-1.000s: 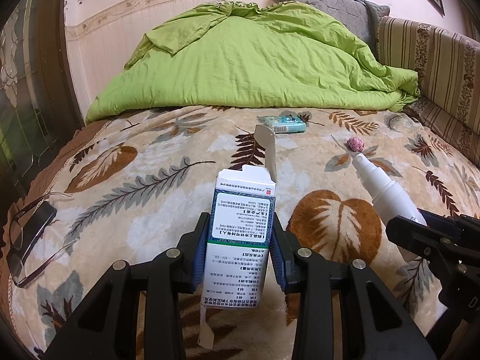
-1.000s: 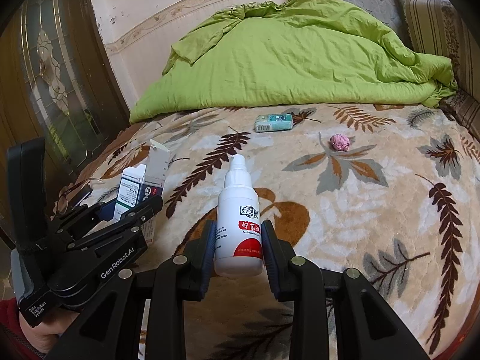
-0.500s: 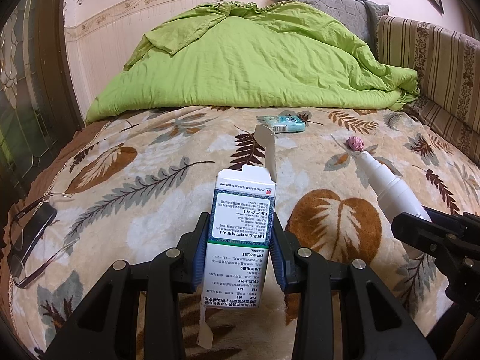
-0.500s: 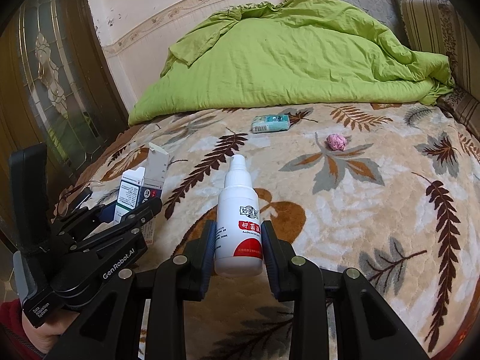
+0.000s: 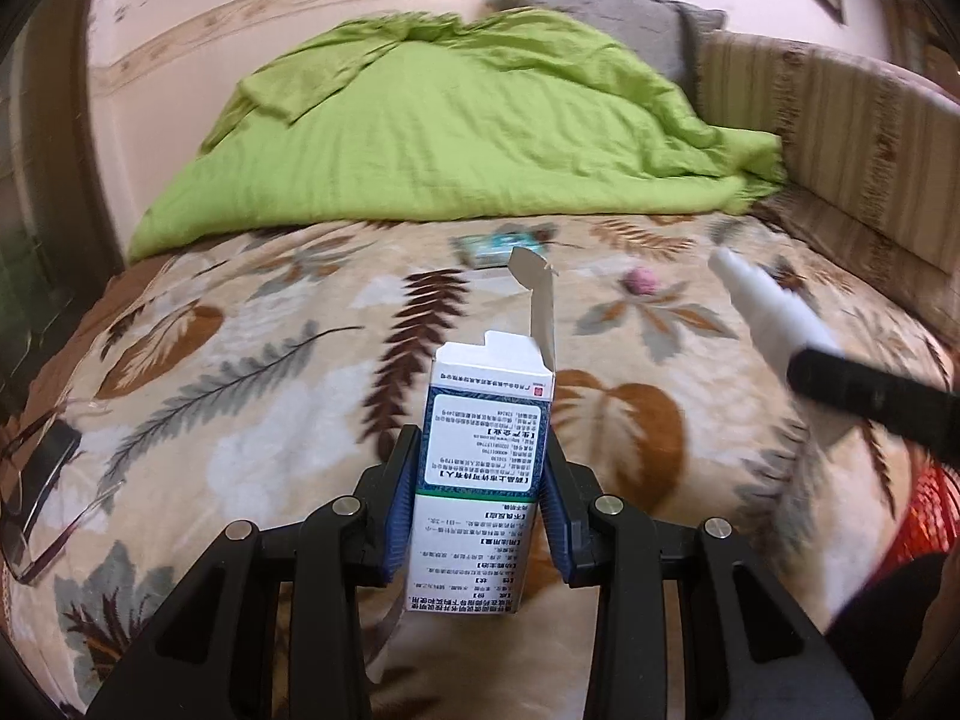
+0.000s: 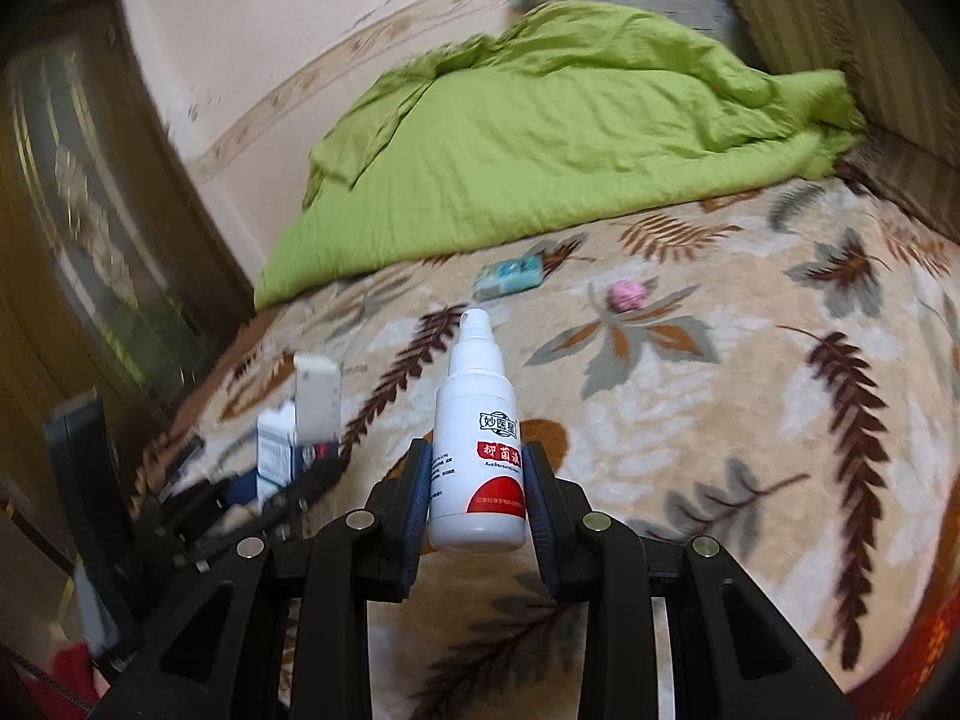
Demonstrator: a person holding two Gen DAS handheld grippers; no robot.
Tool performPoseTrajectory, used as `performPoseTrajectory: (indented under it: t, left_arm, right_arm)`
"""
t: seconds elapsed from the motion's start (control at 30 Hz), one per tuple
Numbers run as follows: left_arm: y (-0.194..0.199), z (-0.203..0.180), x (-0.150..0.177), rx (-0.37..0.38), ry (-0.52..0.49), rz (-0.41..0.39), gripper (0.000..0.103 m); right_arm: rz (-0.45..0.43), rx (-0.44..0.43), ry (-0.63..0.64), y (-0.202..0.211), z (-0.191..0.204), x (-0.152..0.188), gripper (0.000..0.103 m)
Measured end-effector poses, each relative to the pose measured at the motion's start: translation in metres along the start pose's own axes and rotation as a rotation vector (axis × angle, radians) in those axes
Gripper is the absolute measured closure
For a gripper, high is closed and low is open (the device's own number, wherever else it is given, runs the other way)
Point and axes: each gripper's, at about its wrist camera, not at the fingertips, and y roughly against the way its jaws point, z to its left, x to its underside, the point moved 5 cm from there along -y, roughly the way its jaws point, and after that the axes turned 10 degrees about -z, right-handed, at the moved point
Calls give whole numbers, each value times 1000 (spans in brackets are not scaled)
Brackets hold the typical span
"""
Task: Collect trash
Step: 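Carry the white box and spray bottle over the red basket and open both grippers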
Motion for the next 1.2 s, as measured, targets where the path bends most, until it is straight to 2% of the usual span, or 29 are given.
performPoseTrajectory:
  t: [0.2,0.33,0.43,0.63,0.67,0.77,0.87,0.93,1.0,1.07,1.2]
  left_arm:
    - [22,-42,-6,107,-59,-11,67]
    - [36,-82,-18,217,-71,-5,67]
    - [46,-119,-26,295,-116,-14,67]
    - [68,-225,-41,529,-214,-7,67]
    - [72,-248,-43,591,-216,10,67]
    - [79,-298,-42,718,-220,69,68]
    - [85,-345,-34,821,-228,135,68]
    - [84,-367,-28,850,-254,150,68]
    - [78,-379,-21,843,-276,166,68]
    - [71,-378,-18,849,-257,199,68]
    - [59,-363,-21,808,-240,200,68]
  right_arm:
    - [-53,57,-58,62,-42,-11,70]
    - [-85,159,-101,115,-86,-8,70]
    - [-101,249,-161,155,-126,0,70]
    - [-144,428,-268,230,-201,18,70]
    - [-147,454,-287,241,-212,22,70]
    - [-160,505,-324,264,-235,29,70]
    - [-170,534,-355,276,-251,36,70]
    - [-156,538,-375,278,-259,43,70]
    - [-142,534,-404,276,-265,49,69]
    - [-133,536,-408,274,-267,53,68]
    - [-96,538,-399,264,-269,59,68]
